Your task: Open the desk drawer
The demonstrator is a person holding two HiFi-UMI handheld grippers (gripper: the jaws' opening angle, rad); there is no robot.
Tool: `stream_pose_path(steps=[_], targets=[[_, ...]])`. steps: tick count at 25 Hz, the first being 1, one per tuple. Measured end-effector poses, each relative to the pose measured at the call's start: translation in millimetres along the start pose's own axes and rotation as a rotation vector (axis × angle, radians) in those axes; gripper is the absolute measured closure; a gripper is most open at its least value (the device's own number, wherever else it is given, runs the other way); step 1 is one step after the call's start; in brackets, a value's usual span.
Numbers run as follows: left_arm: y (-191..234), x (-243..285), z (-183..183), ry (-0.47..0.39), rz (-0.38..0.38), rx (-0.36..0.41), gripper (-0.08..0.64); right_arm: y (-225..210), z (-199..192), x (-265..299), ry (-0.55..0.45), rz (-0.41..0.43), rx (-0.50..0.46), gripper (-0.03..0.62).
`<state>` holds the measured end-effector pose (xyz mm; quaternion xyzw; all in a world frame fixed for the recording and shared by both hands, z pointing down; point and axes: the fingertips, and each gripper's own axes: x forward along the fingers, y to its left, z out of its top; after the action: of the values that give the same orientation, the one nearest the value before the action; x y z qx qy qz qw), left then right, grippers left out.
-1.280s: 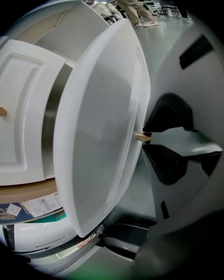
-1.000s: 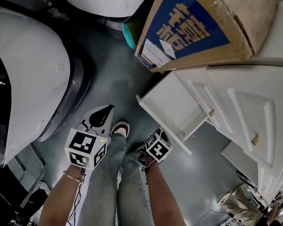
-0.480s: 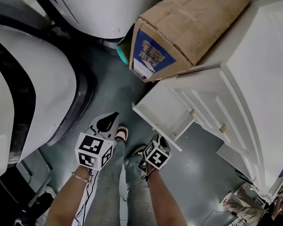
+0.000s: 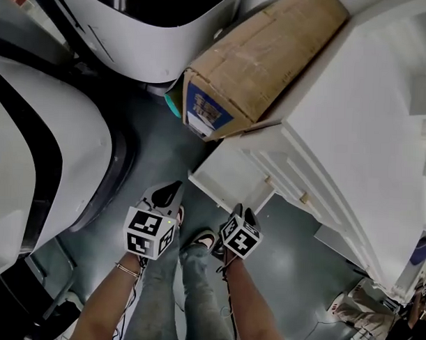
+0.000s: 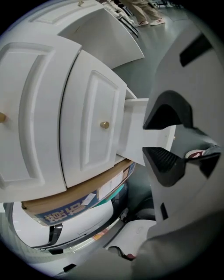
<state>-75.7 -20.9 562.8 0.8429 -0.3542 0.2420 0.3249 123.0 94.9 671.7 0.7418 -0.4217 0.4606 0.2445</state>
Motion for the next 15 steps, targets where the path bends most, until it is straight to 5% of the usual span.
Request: stream_pose_path(steps=[15], targets=[[9.5, 19.5, 13.1, 0.03, -0.025, 0.003, 0.543, -19.0, 67.9, 16.7, -0.082, -0.051, 0.025, 0.443]])
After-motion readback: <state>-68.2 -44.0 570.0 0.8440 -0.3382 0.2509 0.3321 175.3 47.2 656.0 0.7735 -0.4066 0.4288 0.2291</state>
